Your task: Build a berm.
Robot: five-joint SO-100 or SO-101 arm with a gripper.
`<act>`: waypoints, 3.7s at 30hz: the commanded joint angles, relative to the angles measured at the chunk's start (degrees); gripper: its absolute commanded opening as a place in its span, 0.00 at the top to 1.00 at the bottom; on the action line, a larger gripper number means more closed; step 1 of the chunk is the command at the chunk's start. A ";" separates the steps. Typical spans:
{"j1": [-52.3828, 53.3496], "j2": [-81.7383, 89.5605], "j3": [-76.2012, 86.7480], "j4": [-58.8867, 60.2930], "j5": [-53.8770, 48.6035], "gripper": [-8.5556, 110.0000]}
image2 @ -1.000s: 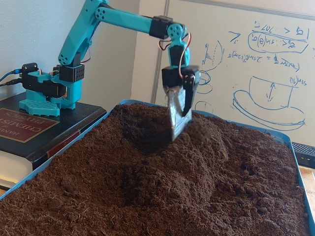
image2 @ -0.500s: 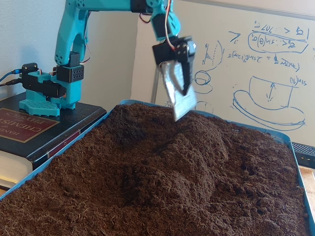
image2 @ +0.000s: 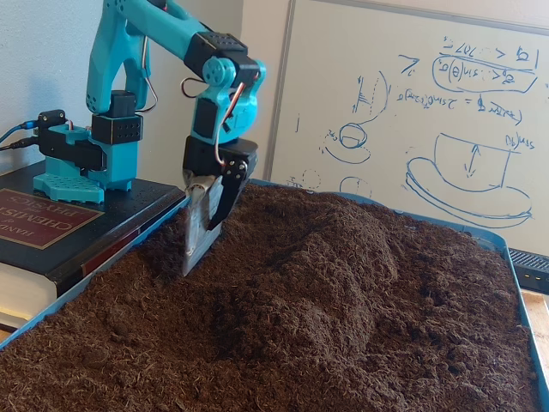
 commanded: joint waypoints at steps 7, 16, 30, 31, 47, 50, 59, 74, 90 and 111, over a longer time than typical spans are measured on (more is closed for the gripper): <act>0.79 -6.94 -1.93 -0.09 -0.70 0.92; 0.70 -16.00 -12.57 -0.09 -0.70 0.92; 0.97 -24.96 -33.66 0.26 -0.70 0.92; 0.79 -24.87 -34.54 0.35 -0.70 0.92; 0.44 -19.25 -45.26 0.79 0.09 0.92; -1.05 -16.52 -45.26 0.79 0.18 0.92; -5.01 -6.68 -45.18 0.70 0.44 0.92; -10.99 1.05 -45.09 0.00 14.59 0.92; -13.89 16.61 -27.16 -0.09 16.61 0.92; -17.49 26.72 -5.19 -43.59 23.29 0.92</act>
